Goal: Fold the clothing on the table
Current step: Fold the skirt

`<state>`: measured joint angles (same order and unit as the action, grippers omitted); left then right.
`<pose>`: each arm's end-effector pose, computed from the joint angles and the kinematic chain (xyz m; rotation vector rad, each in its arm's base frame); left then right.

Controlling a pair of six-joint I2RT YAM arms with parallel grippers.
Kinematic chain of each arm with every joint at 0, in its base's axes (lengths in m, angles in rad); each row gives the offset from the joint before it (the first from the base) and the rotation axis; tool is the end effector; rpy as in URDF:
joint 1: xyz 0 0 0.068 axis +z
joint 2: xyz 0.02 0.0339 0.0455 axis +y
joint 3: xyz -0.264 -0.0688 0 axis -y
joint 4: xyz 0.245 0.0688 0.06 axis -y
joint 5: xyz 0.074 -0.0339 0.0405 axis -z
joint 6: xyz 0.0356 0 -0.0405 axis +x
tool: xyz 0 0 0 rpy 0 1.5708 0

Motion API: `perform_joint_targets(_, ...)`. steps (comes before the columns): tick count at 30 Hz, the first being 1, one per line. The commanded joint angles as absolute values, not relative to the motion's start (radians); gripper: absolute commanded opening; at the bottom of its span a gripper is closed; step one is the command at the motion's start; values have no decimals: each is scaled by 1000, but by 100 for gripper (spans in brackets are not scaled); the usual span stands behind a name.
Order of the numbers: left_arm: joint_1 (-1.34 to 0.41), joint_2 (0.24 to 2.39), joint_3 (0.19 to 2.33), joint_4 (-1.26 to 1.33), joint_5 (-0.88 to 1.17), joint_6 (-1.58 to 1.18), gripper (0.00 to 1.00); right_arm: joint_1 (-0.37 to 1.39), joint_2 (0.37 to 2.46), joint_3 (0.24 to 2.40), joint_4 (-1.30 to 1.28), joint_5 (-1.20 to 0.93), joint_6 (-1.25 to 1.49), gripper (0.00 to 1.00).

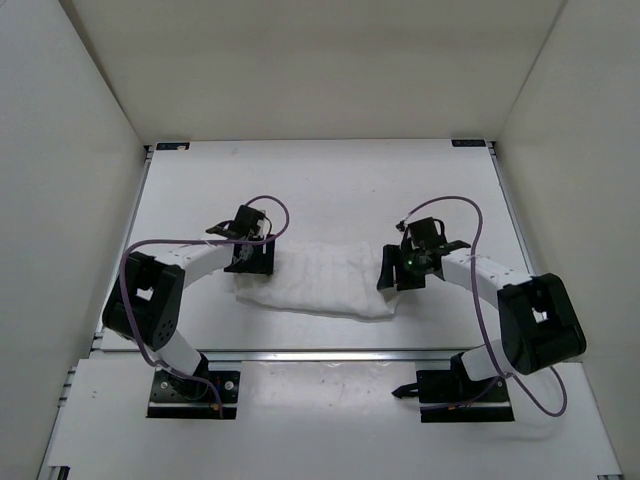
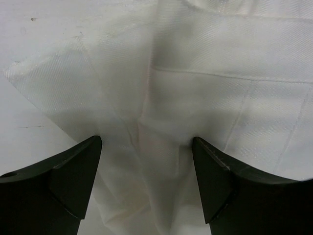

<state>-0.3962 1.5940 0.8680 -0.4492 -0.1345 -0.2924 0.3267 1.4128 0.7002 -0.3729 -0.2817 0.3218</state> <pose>0.2706 -0.1080 0.1588 0.1046 2.7230 -0.0116 0.2370 0.0907 0.1637 -0.1019 2.7125 0.5785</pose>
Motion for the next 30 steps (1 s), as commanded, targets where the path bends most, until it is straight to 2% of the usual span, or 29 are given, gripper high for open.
perform_joint_targets(1,-399,1606,896,-477,-153,-298,84,331,1483,733,-365,-261,310,54)
perform_joint_targets(2,-402,1617,896,-476,-146,-295,84,340,1502,735,-353,-270,313,44)
perform_joint_targets(7,-402,1647,897,-485,-144,-284,81,359,1588,764,-322,-304,327,16)
perform_joint_targets(9,-400,1658,900,-488,-123,-293,79,365,1597,769,-311,-305,325,0)
perform_joint_targets(12,-399,1692,919,-498,-111,-287,78,356,1592,779,-307,-287,330,0)
perform_joint_targets(13,-409,1704,920,-503,-121,-294,74,344,1577,781,-292,-285,327,0)
perform_joint_targets(17,-422,1727,954,-508,-86,-296,72,244,1528,831,-336,-299,278,0)
perform_joint_targets(19,-439,1735,980,-517,-78,-302,59,183,1514,877,-377,-311,247,0)
perform_joint_targets(20,-445,1732,989,-517,-84,-307,57,173,1502,915,-400,-314,232,0)
perform_joint_targets(26,-502,1782,1069,-514,-32,-334,63,140,1497,989,-434,-356,181,0)
perform_joint_targets(27,-503,1793,1089,-515,-22,-342,64,143,1511,983,-434,-365,176,2)
perform_joint_targets(29,-511,1812,1121,-529,-26,-334,66,130,1528,977,-425,-402,166,25)
perform_joint_targets(30,-503,1818,1138,-534,-28,-331,67,135,1534,971,-413,-413,163,31)
